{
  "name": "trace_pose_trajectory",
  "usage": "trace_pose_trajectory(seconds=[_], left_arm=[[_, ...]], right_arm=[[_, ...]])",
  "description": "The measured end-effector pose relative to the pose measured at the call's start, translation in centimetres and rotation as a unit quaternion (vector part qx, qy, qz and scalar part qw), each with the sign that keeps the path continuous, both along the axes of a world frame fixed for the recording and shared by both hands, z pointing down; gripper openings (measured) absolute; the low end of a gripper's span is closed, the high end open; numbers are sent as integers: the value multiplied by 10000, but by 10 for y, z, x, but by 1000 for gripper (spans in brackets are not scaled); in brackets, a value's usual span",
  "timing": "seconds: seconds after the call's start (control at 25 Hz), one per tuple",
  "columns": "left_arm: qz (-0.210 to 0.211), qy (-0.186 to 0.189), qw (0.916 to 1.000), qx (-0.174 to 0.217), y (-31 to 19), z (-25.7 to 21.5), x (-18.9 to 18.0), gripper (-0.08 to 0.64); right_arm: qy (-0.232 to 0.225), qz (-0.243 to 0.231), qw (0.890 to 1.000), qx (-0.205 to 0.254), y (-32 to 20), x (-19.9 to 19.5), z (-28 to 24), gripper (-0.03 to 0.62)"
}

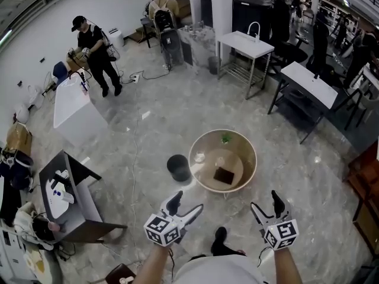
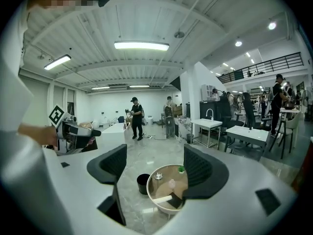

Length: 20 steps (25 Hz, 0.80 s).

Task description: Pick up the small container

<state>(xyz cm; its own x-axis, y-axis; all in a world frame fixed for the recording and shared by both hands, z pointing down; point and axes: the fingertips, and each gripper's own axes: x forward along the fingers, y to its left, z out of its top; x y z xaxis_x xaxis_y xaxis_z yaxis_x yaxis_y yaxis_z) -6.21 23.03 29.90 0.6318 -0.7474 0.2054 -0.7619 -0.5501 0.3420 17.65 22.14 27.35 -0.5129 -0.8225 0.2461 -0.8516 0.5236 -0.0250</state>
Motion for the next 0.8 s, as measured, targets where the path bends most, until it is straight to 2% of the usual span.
trace_pose_trajectory(seconds=[0.36,0.8], left_arm=[[-243,-122,9996,-105,-80,1,32,402],[-409,-249,9984,-285,-134,15,51,403]], right_arm=[[39,-208,9997,-138,-82,33,12,377],[58,-515,9983,-275,-141,41,32,377]])
